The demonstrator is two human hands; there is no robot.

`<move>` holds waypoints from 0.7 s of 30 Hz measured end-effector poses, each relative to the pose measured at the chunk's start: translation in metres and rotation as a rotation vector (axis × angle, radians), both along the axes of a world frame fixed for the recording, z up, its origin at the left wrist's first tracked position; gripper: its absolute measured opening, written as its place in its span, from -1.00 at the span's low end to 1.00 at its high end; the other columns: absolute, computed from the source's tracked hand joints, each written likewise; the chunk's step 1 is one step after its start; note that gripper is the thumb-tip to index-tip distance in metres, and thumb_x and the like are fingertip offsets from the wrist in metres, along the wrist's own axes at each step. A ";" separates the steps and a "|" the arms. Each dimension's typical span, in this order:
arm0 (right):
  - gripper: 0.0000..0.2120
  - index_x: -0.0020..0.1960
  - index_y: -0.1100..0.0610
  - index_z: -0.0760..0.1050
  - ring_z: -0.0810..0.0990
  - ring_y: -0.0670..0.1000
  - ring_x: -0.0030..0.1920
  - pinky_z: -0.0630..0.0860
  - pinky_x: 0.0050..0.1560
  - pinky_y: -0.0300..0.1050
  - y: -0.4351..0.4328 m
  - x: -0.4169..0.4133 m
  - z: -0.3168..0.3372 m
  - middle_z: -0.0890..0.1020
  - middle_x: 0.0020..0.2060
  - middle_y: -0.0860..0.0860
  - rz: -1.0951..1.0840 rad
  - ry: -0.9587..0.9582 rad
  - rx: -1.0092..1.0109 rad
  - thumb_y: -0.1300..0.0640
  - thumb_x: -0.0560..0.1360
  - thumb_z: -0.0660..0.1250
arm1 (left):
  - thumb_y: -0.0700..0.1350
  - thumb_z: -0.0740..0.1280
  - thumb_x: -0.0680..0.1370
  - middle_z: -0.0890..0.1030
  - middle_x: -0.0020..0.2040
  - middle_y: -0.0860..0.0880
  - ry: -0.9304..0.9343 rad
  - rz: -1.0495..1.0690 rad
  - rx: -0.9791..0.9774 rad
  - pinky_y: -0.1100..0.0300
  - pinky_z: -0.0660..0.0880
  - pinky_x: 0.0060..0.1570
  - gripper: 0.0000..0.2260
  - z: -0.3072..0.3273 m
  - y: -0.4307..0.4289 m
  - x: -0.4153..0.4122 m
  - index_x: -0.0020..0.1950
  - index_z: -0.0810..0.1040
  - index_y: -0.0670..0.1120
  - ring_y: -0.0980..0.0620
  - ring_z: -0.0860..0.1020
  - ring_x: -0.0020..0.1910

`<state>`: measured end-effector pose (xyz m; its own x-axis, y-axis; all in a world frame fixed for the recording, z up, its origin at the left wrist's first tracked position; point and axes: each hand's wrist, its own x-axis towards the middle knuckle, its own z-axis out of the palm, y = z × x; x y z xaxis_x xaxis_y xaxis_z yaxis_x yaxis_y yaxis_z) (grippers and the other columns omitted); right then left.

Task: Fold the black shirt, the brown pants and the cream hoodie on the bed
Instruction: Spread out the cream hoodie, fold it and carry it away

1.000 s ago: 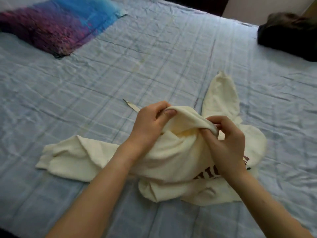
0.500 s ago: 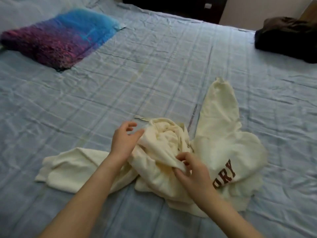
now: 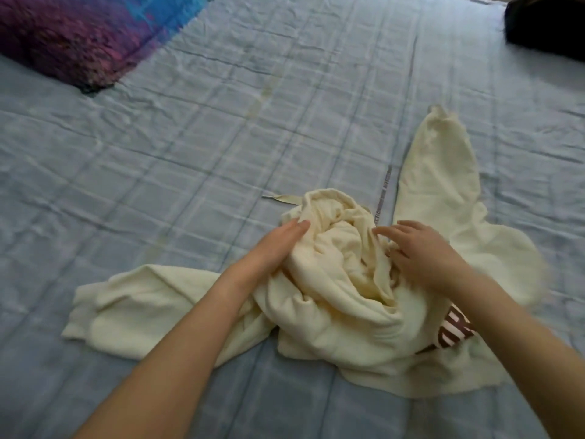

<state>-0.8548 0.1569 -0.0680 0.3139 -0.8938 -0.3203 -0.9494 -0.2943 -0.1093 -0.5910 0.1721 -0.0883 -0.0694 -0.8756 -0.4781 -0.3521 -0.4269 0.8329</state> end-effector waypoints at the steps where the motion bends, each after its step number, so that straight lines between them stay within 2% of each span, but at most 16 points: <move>1: -0.48 0.50 -0.24 0.18 0.35 0.05 0.41 0.16 0.39 0.06 -0.004 0.000 0.001 0.45 0.41 -0.07 0.045 0.117 0.029 -0.06 0.56 0.14 | -0.03 0.20 0.64 0.48 0.38 -0.06 0.066 -0.017 0.001 0.06 0.31 0.38 -0.66 0.000 0.001 0.002 0.42 0.41 0.00 -0.02 0.42 0.37; 3: -0.42 0.49 -0.37 0.03 0.44 0.05 0.30 0.21 0.28 0.16 -0.007 0.002 0.002 0.55 0.27 -0.08 0.045 0.202 0.135 -0.16 0.51 0.08 | -0.13 0.27 0.61 0.52 0.34 -0.02 0.162 -0.064 -0.034 0.03 0.37 0.36 -0.63 -0.003 0.003 0.005 0.41 0.39 0.06 0.02 0.48 0.31; 4: -0.42 0.48 -0.41 0.02 0.48 0.04 0.19 0.26 0.20 0.12 -0.006 0.003 0.000 0.60 0.13 -0.07 0.049 0.166 0.179 -0.16 0.51 0.10 | -0.15 0.30 0.59 0.56 0.30 0.01 0.187 -0.070 -0.073 0.06 0.42 0.33 -0.62 -0.006 0.006 0.007 0.39 0.41 0.07 0.06 0.52 0.27; 6: -0.44 0.45 -0.42 0.10 0.48 -0.01 0.02 0.33 0.09 0.02 0.000 0.002 -0.005 0.59 -0.07 -0.09 0.083 0.038 0.193 -0.11 0.53 0.19 | -0.15 0.35 0.57 0.62 0.21 0.07 0.186 -0.048 -0.174 0.16 0.50 0.21 -0.61 -0.009 0.011 0.009 0.37 0.45 0.09 0.16 0.57 0.18; 8: -0.49 0.39 -0.42 0.25 0.48 0.00 0.00 0.41 0.09 0.02 0.001 0.000 -0.004 0.53 -0.07 -0.07 0.044 -0.089 0.173 0.00 0.55 0.25 | -0.15 0.39 0.53 0.65 0.13 0.11 0.201 -0.003 -0.246 0.26 0.52 0.09 -0.61 -0.010 0.011 0.011 0.33 0.48 0.10 0.20 0.60 0.11; 10: -0.54 0.28 -0.39 0.43 0.51 -0.01 -0.02 0.45 0.13 -0.01 0.000 -0.003 -0.003 0.52 -0.05 -0.04 -0.043 -0.255 0.176 0.13 0.56 0.27 | -0.13 0.41 0.50 0.66 0.11 0.07 0.214 0.034 -0.278 0.25 0.53 0.07 -0.61 -0.006 0.007 0.013 0.31 0.49 0.09 0.16 0.62 0.09; 12: -0.57 0.15 -0.32 0.54 0.52 -0.10 -0.04 0.45 0.11 -0.16 0.001 -0.003 0.000 0.52 -0.05 -0.03 -0.099 -0.428 0.137 0.24 0.56 0.29 | -0.15 0.42 0.51 0.66 0.07 0.10 0.181 0.056 -0.332 0.27 0.53 0.01 -0.64 0.000 -0.001 0.017 0.26 0.50 0.13 0.18 0.62 0.03; 15: -0.54 0.06 -0.29 0.57 0.51 -0.17 -0.03 0.37 0.02 -0.44 -0.007 0.001 0.013 0.53 -0.05 -0.01 -0.179 -0.627 0.030 0.31 0.55 0.28 | -0.19 0.41 0.52 0.63 -0.05 0.13 0.099 0.081 -0.419 0.39 0.48 -0.17 -0.65 0.010 -0.020 0.025 0.26 0.54 0.09 0.28 0.59 -0.16; 19: -0.55 0.04 -0.26 0.60 0.54 -0.09 -0.02 0.35 0.04 -0.47 -0.043 0.007 0.032 0.54 -0.06 0.04 -0.280 -0.766 -0.077 0.32 0.53 0.31 | -0.21 0.41 0.52 0.65 -0.06 0.03 0.067 0.118 -0.476 0.34 0.51 -0.16 -0.68 0.025 -0.061 0.035 0.26 0.55 0.02 0.20 0.59 -0.19; 21: -0.57 0.05 -0.23 0.60 0.55 -0.06 -0.02 0.38 0.06 -0.42 -0.069 0.010 0.040 0.55 -0.07 0.08 -0.300 -0.785 -0.128 0.32 0.52 0.31 | -0.21 0.42 0.51 0.64 -0.11 0.11 0.053 0.146 -0.521 0.36 0.49 -0.19 -0.70 0.032 -0.091 0.040 0.19 0.56 0.07 0.23 0.57 -0.23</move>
<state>-0.8452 0.0881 -0.0283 0.1468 -0.9892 0.0012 -0.6518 -0.0976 -0.7520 -0.5510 0.0813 -0.0561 0.0584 -0.9980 0.0222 -0.2723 0.0055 0.9622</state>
